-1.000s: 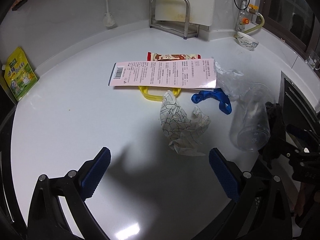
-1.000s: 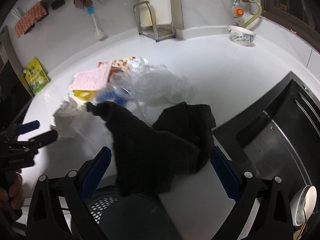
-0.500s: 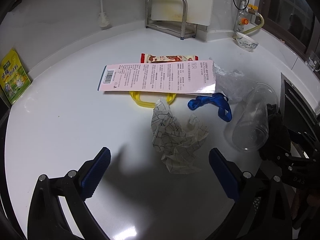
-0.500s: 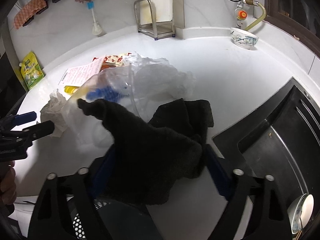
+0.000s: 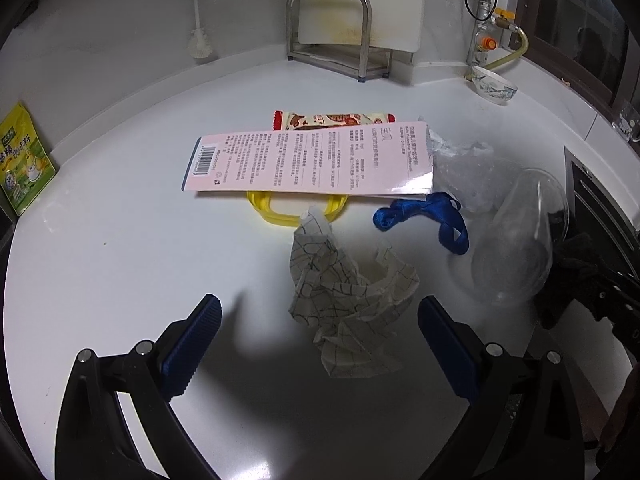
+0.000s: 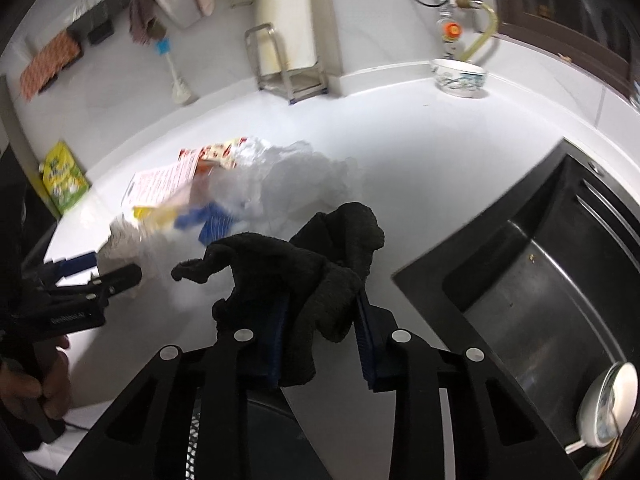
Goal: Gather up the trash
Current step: 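Close the left gripper on the crumpled white paper while the right gripper lifts the cloth, then lift the white paper with the left gripper while the right gripper carries the cloth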
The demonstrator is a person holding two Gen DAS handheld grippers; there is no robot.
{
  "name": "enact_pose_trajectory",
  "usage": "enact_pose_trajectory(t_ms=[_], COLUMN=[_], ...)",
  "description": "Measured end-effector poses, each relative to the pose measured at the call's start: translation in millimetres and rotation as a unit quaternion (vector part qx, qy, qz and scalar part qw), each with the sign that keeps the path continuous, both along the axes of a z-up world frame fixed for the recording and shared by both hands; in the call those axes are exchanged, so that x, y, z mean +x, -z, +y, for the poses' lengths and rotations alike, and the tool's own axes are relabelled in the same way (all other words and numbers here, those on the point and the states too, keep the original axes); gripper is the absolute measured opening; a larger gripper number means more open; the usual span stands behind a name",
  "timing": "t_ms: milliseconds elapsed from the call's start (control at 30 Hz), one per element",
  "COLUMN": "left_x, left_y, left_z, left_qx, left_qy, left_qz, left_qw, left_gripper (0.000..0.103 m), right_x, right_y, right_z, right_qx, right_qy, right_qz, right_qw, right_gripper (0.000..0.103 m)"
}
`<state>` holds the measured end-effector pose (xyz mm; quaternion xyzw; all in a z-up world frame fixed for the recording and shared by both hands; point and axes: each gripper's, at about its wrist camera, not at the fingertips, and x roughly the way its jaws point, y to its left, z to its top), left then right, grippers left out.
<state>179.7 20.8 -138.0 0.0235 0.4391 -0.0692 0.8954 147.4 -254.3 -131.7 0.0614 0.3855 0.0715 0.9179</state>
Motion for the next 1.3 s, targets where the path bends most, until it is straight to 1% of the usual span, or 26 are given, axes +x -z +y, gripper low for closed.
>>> enact_pose_trajectory(t_ms=[67, 133, 200, 233, 267, 333, 367, 500, 567, 800, 1000, 1167, 1300], left_x=[1, 2, 3, 4, 4, 3, 2, -2, -4, -14, -23, -29, -32], left_y=[-2, -4, -5, -5, -4, -3, -2, -7, -12, -38, -56, -64, -68], left_z=[0, -2, -4, -5, -6, -7, -6, -4, -2, 2, 1, 1, 3], left_qx=[-0.002, 0.000, 0.002, 0.004, 0.003, 0.002, 0.002, -0.001, 0.002, 0.003, 0.001, -0.002, -0.006], left_qy=[0.001, 0.005, 0.012, 0.016, 0.019, 0.024, 0.025, 0.026, 0.023, 0.029, 0.035, 0.040, 0.044], left_qz=[-0.008, -0.014, -0.010, -0.005, 0.000, 0.006, 0.007, 0.008, 0.009, -0.008, -0.020, -0.023, -0.024], left_qw=[1.0000, 0.9999, 0.9999, 0.9999, 0.9998, 0.9997, 0.9997, 0.9996, 0.9997, 0.9995, 0.9992, 0.9989, 0.9987], left_gripper=[0.095, 0.088, 0.065, 0.061, 0.055, 0.048, 0.040, 0.036, 0.035, 0.035, 0.035, 0.035, 0.035], right_x=[-2, -4, -7, -9, -11, -14, -15, -22, -24, -31, -32, -28, -18], right_y=[-2, -4, -7, -7, -8, -9, -10, -15, -18, -33, -55, -77, -91], right_z=[-2, -3, -4, -5, -5, -5, -5, -8, -10, -20, -24, -21, -14], right_qx=[0.004, 0.003, 0.010, 0.012, 0.013, 0.013, 0.013, 0.013, 0.016, 0.024, 0.034, 0.034, 0.034], right_qy=[0.006, 0.012, 0.017, 0.020, 0.023, 0.027, 0.028, 0.040, 0.045, 0.058, 0.061, 0.056, 0.049], right_qz=[-0.001, -0.003, -0.003, -0.004, -0.004, -0.006, -0.006, -0.006, -0.007, -0.010, -0.026, -0.045, -0.048], right_qw=[1.000, 1.000, 1.000, 1.000, 1.000, 1.000, 1.000, 0.999, 0.999, 0.998, 0.997, 0.997, 0.997], right_gripper=[0.028, 0.028, 0.027, 0.027, 0.027, 0.027, 0.027, 0.026, 0.026, 0.026, 0.025, 0.025, 0.025])
